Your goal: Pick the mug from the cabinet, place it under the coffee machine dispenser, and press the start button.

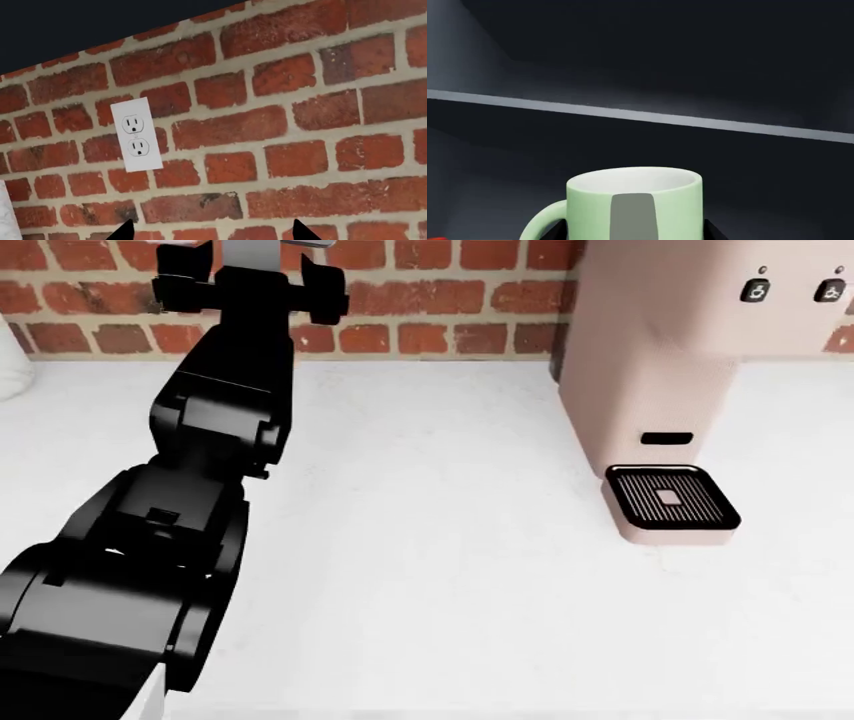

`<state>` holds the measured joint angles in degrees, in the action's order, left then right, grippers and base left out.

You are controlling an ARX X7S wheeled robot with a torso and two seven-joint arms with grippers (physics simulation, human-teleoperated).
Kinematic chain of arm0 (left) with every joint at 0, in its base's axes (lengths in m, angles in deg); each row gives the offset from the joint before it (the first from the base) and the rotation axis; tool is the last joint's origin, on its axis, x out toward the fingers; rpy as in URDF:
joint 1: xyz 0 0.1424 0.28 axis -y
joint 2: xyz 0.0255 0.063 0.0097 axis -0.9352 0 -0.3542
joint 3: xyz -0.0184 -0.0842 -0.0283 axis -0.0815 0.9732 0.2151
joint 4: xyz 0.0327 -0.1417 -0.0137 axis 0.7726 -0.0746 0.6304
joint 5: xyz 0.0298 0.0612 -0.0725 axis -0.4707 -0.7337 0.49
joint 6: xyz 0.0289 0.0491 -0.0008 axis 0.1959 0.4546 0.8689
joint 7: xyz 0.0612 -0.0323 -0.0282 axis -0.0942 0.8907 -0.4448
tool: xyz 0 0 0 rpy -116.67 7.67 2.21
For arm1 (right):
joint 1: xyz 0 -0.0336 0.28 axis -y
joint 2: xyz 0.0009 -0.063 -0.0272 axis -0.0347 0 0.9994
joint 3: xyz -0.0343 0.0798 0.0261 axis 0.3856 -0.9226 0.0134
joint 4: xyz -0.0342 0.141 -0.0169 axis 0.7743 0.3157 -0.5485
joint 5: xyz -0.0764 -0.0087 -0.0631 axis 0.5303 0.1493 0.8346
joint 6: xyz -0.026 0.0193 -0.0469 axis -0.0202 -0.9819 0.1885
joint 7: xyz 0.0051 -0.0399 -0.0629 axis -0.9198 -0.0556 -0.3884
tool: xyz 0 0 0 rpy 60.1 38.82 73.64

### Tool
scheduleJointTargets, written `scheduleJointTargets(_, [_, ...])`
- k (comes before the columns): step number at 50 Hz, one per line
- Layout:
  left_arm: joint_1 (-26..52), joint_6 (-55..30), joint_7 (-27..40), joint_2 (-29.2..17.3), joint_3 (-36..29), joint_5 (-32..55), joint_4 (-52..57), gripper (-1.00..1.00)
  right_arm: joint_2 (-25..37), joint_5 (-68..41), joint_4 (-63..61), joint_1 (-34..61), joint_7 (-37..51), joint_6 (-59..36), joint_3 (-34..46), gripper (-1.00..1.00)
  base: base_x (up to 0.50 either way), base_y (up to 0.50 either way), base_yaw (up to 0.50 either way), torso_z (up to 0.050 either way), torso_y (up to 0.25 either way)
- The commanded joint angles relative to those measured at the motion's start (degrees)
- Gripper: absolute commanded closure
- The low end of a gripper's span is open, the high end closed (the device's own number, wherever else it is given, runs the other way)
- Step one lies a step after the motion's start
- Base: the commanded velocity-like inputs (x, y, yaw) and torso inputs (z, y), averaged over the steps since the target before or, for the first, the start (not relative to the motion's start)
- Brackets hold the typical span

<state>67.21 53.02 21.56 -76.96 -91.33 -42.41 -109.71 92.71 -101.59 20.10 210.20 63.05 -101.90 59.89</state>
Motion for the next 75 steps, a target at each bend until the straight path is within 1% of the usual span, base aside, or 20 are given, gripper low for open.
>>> scheduleJointTargets(1, [0.0, -0.2, 0.1, 0.0, -0.8, 0.8, 0.0, -1.0, 0.3, 1.2, -1.1, -0.2, -1.1, 0.4, 0.1, 1.0, -0.5, 0.0, 0.0, 0.0, 0.0])
scheduleJointTargets(7, [-0.3, -0.1, 0.0, 0.0, -0.9, 1.1, 0.0, -1.0, 1.0, 0.4, -2.7, -1.0, 0.4, -2.1, -0.5, 1.0, -0.36, 0.0, 0.0, 0.0, 0.0])
scheduleJointTargets(9, [-0.6, 0.1, -0.1, -0.2, -0.6, 1.1, 0.0, -1.0, 1.8, -1.8, -6.6, -2.3, 2.1, -5.4, -1.8, 1.0, 0.0, 0.0, 0.0, 0.0, 0.0])
scheduleJointTargets(12, [-0.7, 0.3, -0.2, -0.6, 0.3, 1.1, 0.0, -1.0, 3.9, -8.3, -17.6, -6.7, 7.9, -14.3, -6.2, 1.0, 0.0, 0.0, 0.0, 0.0, 0.0])
scheduleJointTargets(15, [-0.9, 0.7, -0.6, -0.8, 1.1, 1.0, 0.0, -1.0, 6.0, -17.0, -28.4, -11.7, 16.2, -25.1, -13.3, 1.0, 0.0, 0.0, 0.0, 0.0, 0.0])
scheduleJointTargets(17, [-1.2, 0.9, -0.6, -0.9, 1.6, 0.8, 0.0, -1.0, 6.5, -24.6, -35.3, -16.3, 23.1, -32.2, -20.5, 1.0, 0.0, 0.0, 0.0, 0.0, 0.0])
scheduleJointTargets(21, [-1.4, 0.9, -0.5, -1.1, 2.4, 0.3, 0.0, -1.0, 6.9, -40.1, -44.3, -24.4, 36.1, -41.9, -33.3, 1.0, 0.0, 0.0, 0.0, 0.0, 0.0])
scheduleJointTargets(24, [-1.6, 0.9, -0.4, -1.2, 2.9, -0.1, 0.0, -1.0, 9.5, -51.0, -47.3, -29.5, 44.4, -42.2, -37.4, 1.0, 0.0, 0.0, 0.0, 0.0, 0.0])
scheduleJointTargets(26, [-1.8, 0.9, -0.3, -1.2, 3.1, -0.4, 0.0, -1.0, 11.3, -56.3, -49.1, -32.7, 48.0, -41.4, -38.9, 1.0, 0.0, 0.0, 0.0, 0.0, 0.0])
scheduleJointTargets(32, [-2.3, 0.9, -0.1, -1.2, 3.9, -1.3, 0.0, -1.0, 16.0, -69.0, -55.3, -45.9, 55.8, -37.1, -45.7, 1.0, 0.0, 0.0, 0.0, 0.0, 0.0])
scheduleJointTargets(35, [-2.6, 0.9, 0.1, -1.1, 4.2, -1.7, 0.0, -1.0, 18.5, -73.8, -58.3, -52.7, 57.9, -35.6, -50.6, 1.0, 0.0, 0.0, 0.0, 0.0, 0.0])
scheduleJointTargets(39, [-2.7, 0.8, 0.2, -0.9, 4.6, -2.1, 0.0, -1.0, 17.8, -74.0, -62.1, -63.2, 55.7, -38.6, -62.2, 1.0, 0.0, 0.0, 0.0, 0.0, 0.0])
scheduleJointTargets(42, [-2.8, 0.8, 0.3, -0.9, 4.8, -2.4, 0.0, -1.0, 16.0, -71.4, -64.2, -68.4, 51.7, -42.0, -70.3, 1.0, 0.0, 0.0, 0.0, 0.0, 0.0])
scheduleJointTargets(48, [-2.6, 0.6, 0.1, -1.0, 5.5, -2.6, 0.0, -1.0, 15.3, -60.2, -67.9, -75.8, 39.9, -42.4, -77.4, 1.0, 0.0, 0.0, 0.0, 0.0, 0.0])
scheduleJointTargets(52, [-2.8, 0.5, 0.0, -1.1, 5.9, -2.9, 0.0, -1.0, 13.9, -50.0, -71.2, -81.9, 29.9, -41.2, -82.0, 1.0, 0.0, 0.0, 0.0, 0.0, 0.0])
scheduleJointTargets(56, [-2.9, 0.5, 0.0, -1.1, 6.2, -3.2, 0.0, -1.0, 12.5, -43.1, -72.7, -86.2, 23.7, -38.7, -83.3, 1.0, 0.0, 0.0, 0.0, 0.0, 0.0])
scheduleJointTargets(64, [-3.3, 0.6, 0.0, -1.0, 6.5, -3.7, 0.0, -1.0, 10.6, -34.8, -73.9, -91.9, 17.9, -34.3, -81.4, 1.0, 0.0, 0.0, 0.0, 0.0, 0.0])
scheduleJointTargets(68, [-3.2, 0.6, 0.0, -1.0, 6.7, -3.8, 0.0, -1.0, 8.0, -24.5, -74.1, -98.6, 11.5, -27.0, -77.5, 1.0, 0.0, 0.0, 0.0, 0.0, 0.0])
scheduleJointTargets(70, [-3.3, 0.6, -0.1, -1.0, 6.7, -3.9, 0.0, -1.0, 6.8, -21.2, -73.4, -100.5, 9.8, -24.2, -76.0, 1.0, 0.0, 0.0, 0.0, 0.0, 0.0])
scheduleJointTargets(75, [-3.4, 0.6, 0.0, -1.0, 6.8, -4.1, 0.0, -1.0, 5.5, -20.5, -72.7, -101.2, 9.6, -22.9, -76.2, 1.0, 0.06, 0.01, 0.0, 0.0, 0.0])
